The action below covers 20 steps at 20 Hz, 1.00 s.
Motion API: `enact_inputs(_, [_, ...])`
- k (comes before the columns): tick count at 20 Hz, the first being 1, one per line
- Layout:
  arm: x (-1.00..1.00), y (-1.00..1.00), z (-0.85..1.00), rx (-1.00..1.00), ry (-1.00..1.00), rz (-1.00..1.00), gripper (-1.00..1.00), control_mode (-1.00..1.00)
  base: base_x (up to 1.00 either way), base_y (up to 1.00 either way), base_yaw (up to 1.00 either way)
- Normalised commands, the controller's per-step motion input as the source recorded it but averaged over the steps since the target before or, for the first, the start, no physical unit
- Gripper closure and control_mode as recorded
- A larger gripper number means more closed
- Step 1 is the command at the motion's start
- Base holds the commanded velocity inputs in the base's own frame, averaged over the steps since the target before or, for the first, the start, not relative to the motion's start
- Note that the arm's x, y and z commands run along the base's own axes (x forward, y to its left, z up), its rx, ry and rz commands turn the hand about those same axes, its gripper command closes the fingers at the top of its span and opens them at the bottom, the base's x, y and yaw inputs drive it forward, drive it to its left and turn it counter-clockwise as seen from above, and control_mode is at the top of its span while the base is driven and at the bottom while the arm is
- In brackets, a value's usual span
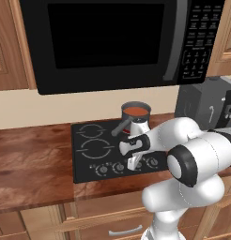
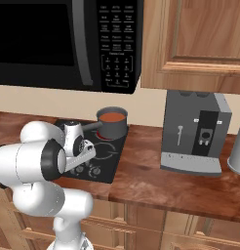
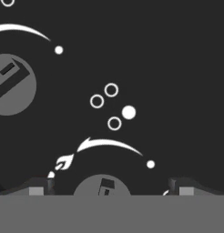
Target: Wait until the marinara sauce is simmered to a deep red color and then turn off the stove.
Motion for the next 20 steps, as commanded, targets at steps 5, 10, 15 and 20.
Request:
enact_inputs(5, [0.00, 0.00, -0.01, 0.00, 0.00, 0.00, -1.00, -1.00, 0.00, 0.00, 0.00])
enact_inputs(10, [0.00, 0.00, 0.00, 0.00, 0.00, 0.00, -1.00, -1.00, 0.00, 0.00, 0.00])
enact_inputs(15, [0.00, 0.00, 0.00, 0.00, 0.00, 0.00, 1.00, -1.00, 0.00, 0.00, 0.00])
enact_inputs(20, [0.00, 0.00, 0.00, 0.00, 0.00, 0.00, 1.00, -1.00, 0.00, 0.00, 0.00])
